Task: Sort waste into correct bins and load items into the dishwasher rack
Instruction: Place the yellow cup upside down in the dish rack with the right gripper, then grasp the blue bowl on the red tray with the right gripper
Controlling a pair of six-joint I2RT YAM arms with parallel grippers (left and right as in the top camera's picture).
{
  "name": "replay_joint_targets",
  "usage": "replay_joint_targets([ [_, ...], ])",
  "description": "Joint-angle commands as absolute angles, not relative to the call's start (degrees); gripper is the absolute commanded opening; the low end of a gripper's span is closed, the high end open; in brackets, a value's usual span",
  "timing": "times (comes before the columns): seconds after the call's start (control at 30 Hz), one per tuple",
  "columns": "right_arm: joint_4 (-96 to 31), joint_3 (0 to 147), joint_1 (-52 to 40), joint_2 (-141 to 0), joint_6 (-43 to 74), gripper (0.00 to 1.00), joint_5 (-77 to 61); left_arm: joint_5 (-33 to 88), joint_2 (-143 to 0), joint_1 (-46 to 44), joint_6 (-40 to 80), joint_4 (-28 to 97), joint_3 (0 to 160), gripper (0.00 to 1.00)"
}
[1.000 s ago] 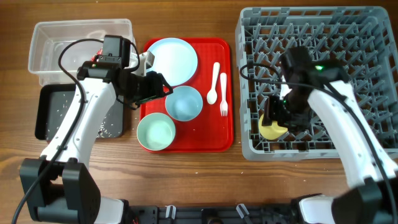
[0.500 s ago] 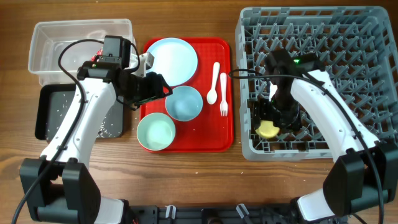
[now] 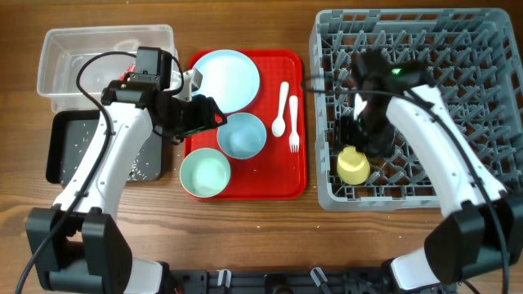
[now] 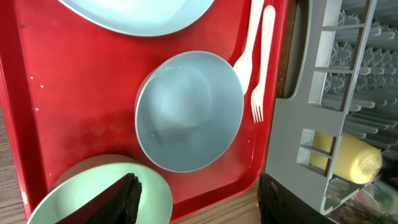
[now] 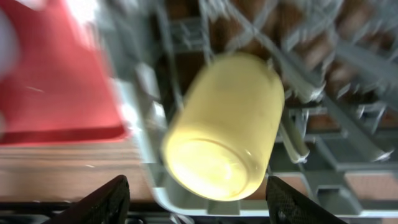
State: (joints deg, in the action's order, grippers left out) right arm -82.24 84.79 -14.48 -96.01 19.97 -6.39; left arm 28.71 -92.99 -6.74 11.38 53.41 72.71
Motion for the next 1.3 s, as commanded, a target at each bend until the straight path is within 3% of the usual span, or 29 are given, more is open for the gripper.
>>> replay_joint_targets([
  [0.0, -82.0, 94.5, -15.0, -92.5, 18.0, 0.72, -7.6, 28.4, -92.2, -6.9, 10.7, 53.5, 73.2, 0.61],
  [0.33, -69.8, 96.2, -22.1, -93.0, 20.5, 0.73, -10.6, 27.9, -92.1, -4.8, 10.7, 52.7, 73.6, 0.61],
  [0.5, -66.1, 94.7, -27.5, -99.4, 23.4, 0.63, -10.4, 25.9, -92.1, 0.5, 10.7, 54.5, 74.8, 0.54],
  [0.63, -64.8, 94.7, -29.9, -106.0, 23.9, 0.58, -10.4, 19.1, -92.1, 2.8, 10.7, 55.5, 74.8, 0.54],
  [0.77, -63.5, 94.6, -31.7, -113.1, 22.2, 0.55, -10.4, 11.5, -92.1, 3.1, 10.7, 56.0, 74.7, 0.63],
  [0.83, -63.0, 94.6, -32.2, -115.7, 20.9, 0.5, -10.6, 10.8, -92.1, 3.1, 10.7, 55.9, 74.7, 0.75],
  [0.9, -62.4, 94.6, -32.5, -118.1, 20.5, 0.46, -10.6, 10.8, -92.1, 3.1, 10.7, 55.8, 74.7, 0.98],
  [1.13, -58.8, 94.4, -33.0, -122.4, 17.6, 0.41, -13.2, 10.8, -92.1, 3.1, 10.7, 55.8, 74.7, 1.0],
  [1.27, -56.2, 94.4, -33.0, -122.7, 17.5, 0.47, -14.8, 10.8, -92.1, 3.1, 10.7, 55.8, 74.7, 1.0],
])
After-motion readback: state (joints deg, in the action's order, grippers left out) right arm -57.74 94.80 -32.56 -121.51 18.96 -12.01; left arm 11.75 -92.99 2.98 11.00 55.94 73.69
